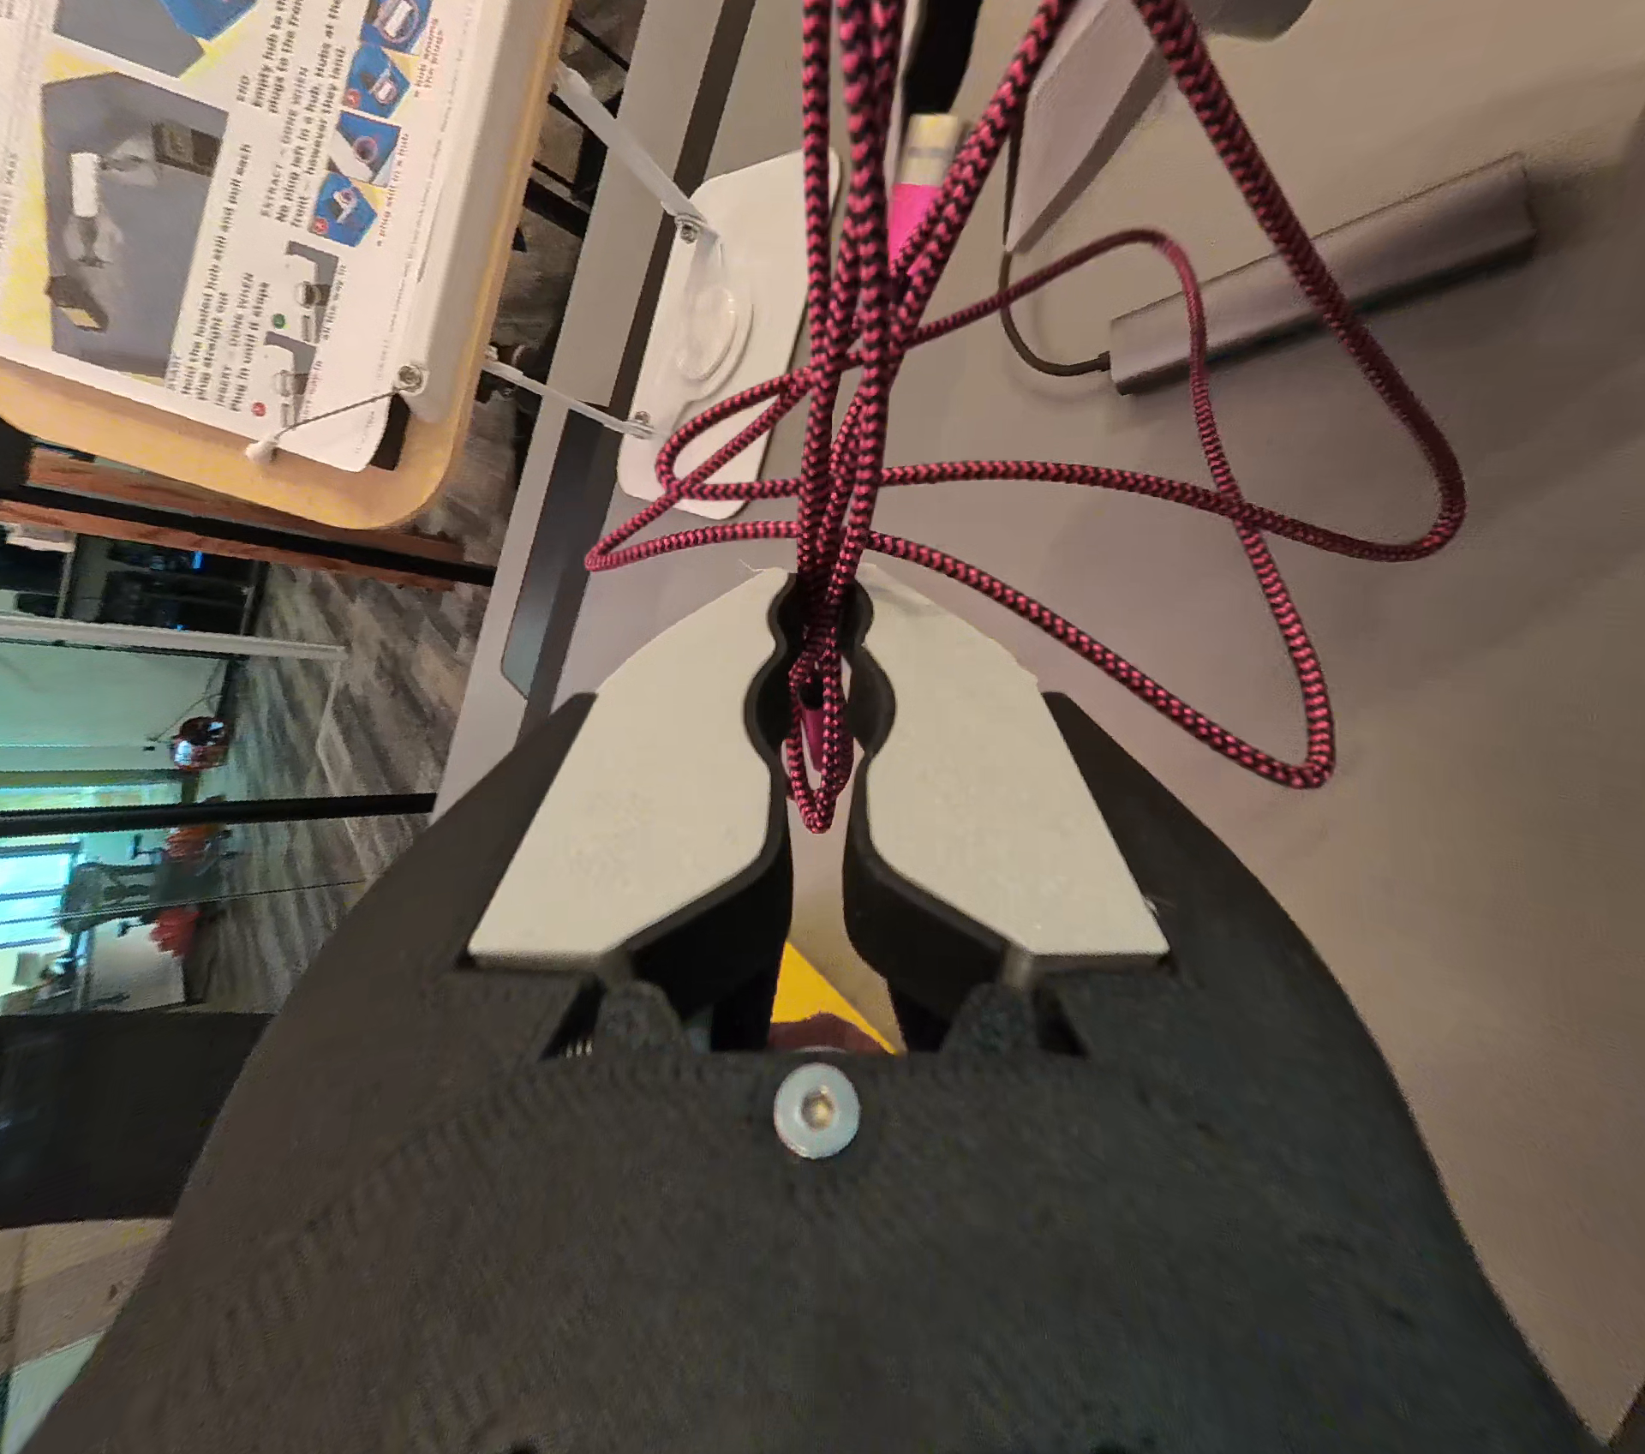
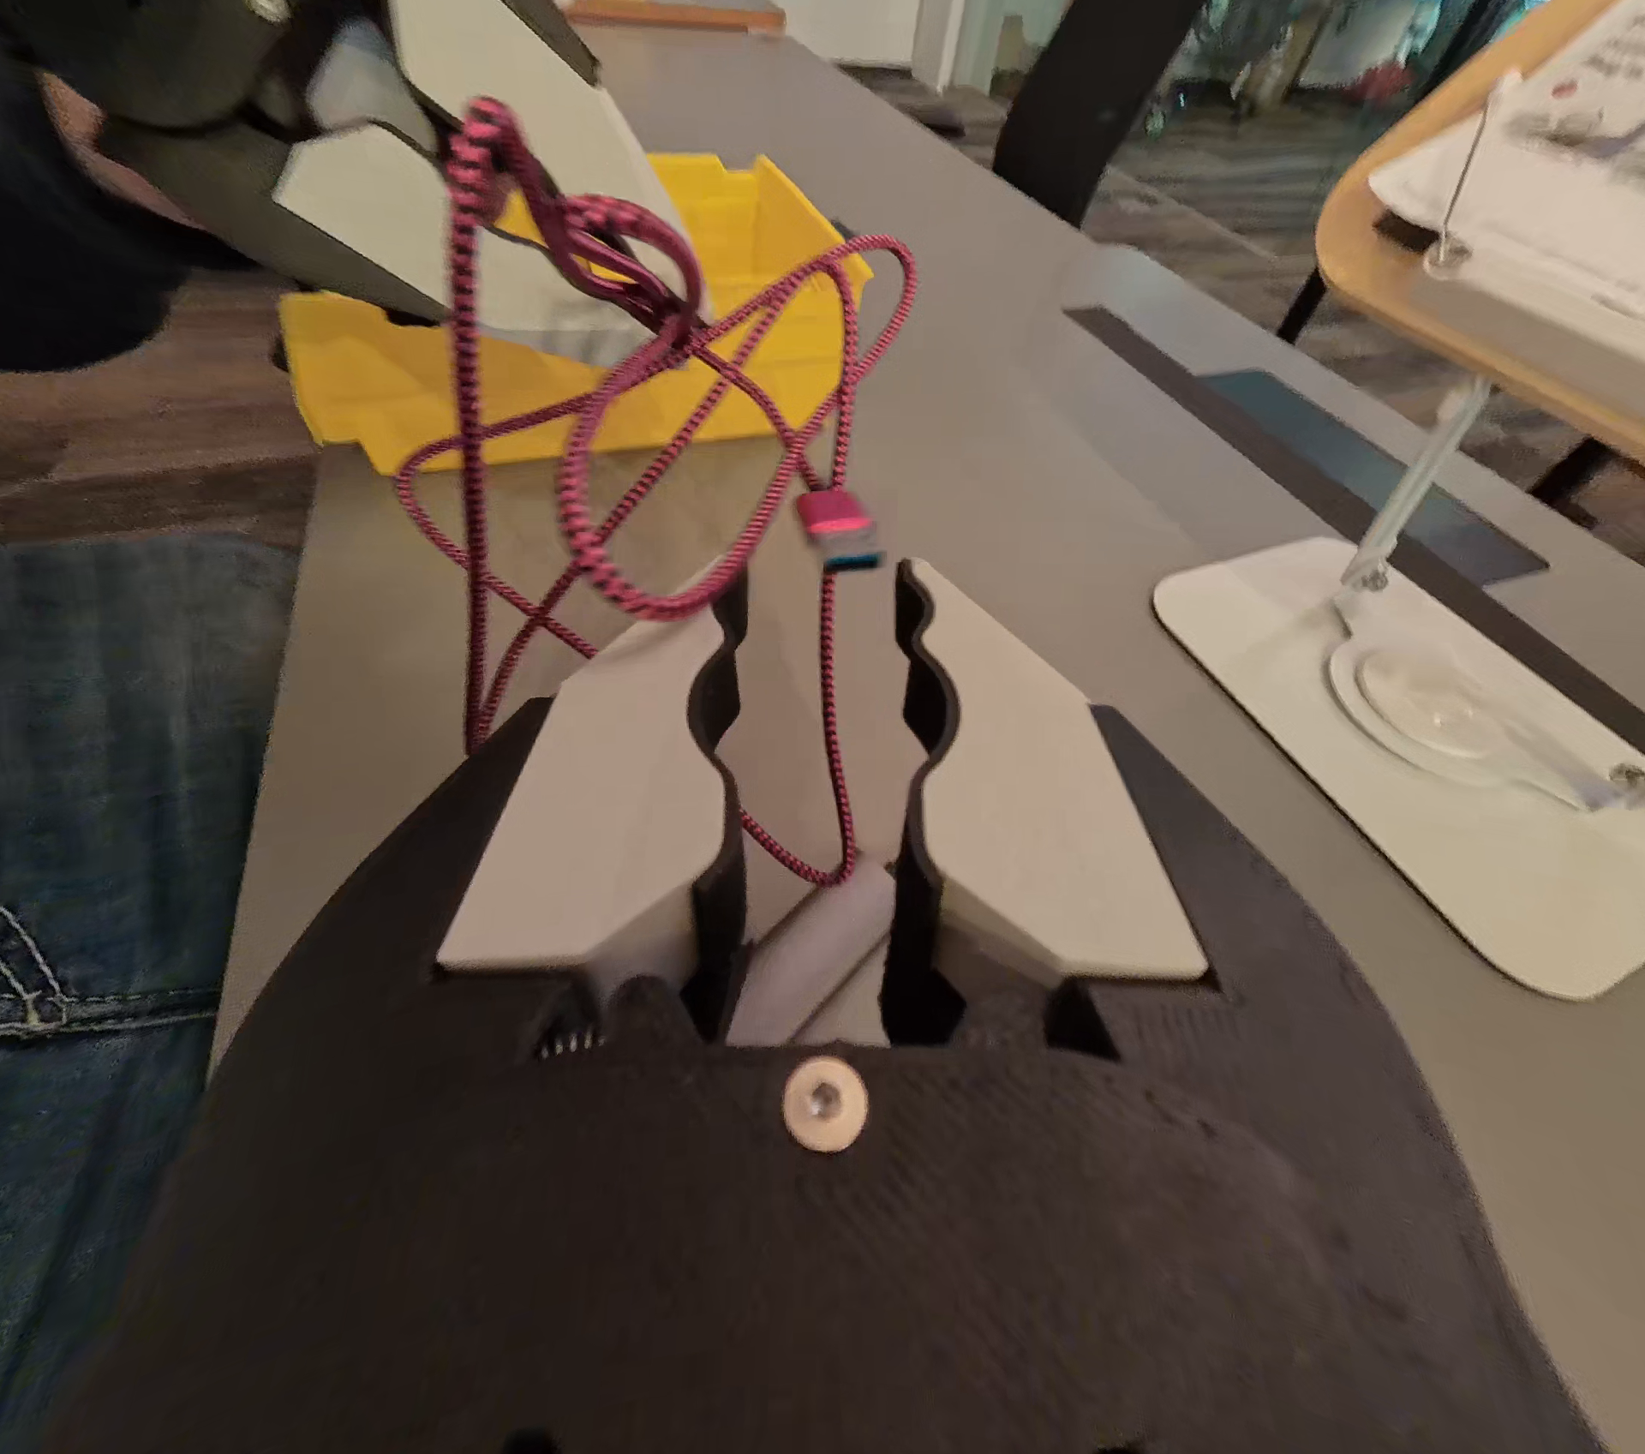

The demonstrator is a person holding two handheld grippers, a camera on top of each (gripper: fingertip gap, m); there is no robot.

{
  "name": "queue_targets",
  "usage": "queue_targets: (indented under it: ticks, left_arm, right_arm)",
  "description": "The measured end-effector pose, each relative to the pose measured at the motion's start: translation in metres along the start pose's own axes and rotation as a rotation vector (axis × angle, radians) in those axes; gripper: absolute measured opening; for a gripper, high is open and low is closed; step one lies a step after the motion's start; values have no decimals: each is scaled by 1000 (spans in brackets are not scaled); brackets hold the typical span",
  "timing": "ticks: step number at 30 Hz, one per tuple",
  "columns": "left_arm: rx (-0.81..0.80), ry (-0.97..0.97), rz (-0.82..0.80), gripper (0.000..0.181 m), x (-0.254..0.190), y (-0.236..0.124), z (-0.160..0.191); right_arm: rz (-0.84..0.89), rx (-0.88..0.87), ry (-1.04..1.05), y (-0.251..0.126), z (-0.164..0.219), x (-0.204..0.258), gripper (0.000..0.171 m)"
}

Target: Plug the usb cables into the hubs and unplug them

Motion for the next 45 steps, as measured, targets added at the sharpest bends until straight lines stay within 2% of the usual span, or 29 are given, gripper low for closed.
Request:
queue_targets:
  ticks: [4, 6, 11, 13, 15, 19, 22, 24, 26, 29, 31, 34, 36, 39, 43, 45]
  left_arm:
    - [-12, -4, 15, 6, -8, 4, -1]
    - [-16, -9, 16, 7, -10, 6, 0]
    - [-30, -32, 35, 7, -14, 9, 3]
    - [-53, -86, 58, 19, -12, 9, 5]
    - [-30, -144, 83, 45, -4, 9, 13]
    - [-58, -225, 127, 59, 24, -14, 19]
    - [-202, -262, 197, 58, 43, -42, -18]
    - [-243, -214, 250, 56, 36, -45, -51]
    - [-240, -164, 284, 55, 22, -33, -73]
    - [-311, -277, 399, 41, 13, -14, -88]
    - [-378, -369, 523, 35, 9, -7, -90]
    - [-414, -400, 519, 31, 11, -2, -85]
    - [-421, -416, 518, 33, 13, 1, -79]
    - [-436, -435, 610, 42, 8, 4, -72]
    - [-406, -358, 691, 49, -8, 11, -68]
    - [-456, -364, 725, 45, -11, 11, -71]
  right_arm:
    - [10, 13, -8, 7, 4, -2, 29]
    - [-23, 42, -42, 12, 7, 3, 15]
    - [-34, 33, -52, 13, 9, 4, 13]
    - [-49, 47, -37, 13, 9, 2, 13]
    - [-13, 74, -64, 10, 9, -6, 12]
    - [118, 238, -225, 8, 15, -24, 13]
    - [158, 281, -326, 13, 5, -22, 13]
    - [129, 250, -339, 20, -7, -15, 12]
    - [98, 210, -335, 23, -19, -8, 13]
    - [-2, 89, -276, 18, -33, 3, 13]
    - [-50, 22, -241, 11, -36, 7, 12]
    - [-172, -98, -115, 0, -37, 7, 13]
    - [-215, -142, -77, -6, -32, 4, 12]
    - [-278, -236, -15, -16, -29, 0, 13]
    - [-349, -335, 26, -25, -28, -3, 13]
    - [-396, -367, 31, -26, -27, -2, 13]
Point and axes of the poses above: each gripper's, where its closed fingertips meet, y out along the fingers, z out of its underside, x = y × z across the jaws, the point moved 4 cm from there along -y, back along the fingers, and after that the axes turned 12 degrees about x, right-handed, at the moved point
